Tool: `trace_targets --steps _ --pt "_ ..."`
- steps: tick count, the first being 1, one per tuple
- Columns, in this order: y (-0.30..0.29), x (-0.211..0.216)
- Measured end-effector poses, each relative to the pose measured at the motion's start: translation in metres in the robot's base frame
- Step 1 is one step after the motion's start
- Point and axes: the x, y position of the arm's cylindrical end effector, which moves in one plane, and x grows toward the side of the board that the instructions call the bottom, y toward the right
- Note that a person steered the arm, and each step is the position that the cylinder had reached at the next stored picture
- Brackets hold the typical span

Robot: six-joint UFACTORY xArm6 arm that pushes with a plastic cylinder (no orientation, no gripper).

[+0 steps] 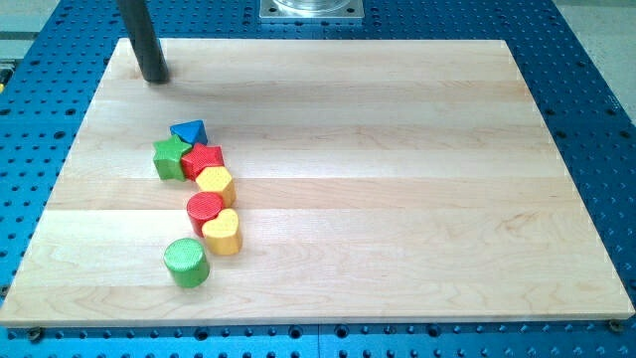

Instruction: Place your arm at the center left of the board

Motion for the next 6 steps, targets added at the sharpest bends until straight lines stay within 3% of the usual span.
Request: trace_targets --steps 2,3,5,6 --pt "0.0 0.004" --pt "0.0 0.042" --pt "-0.017 0.171" --pt "0.013 0.238"
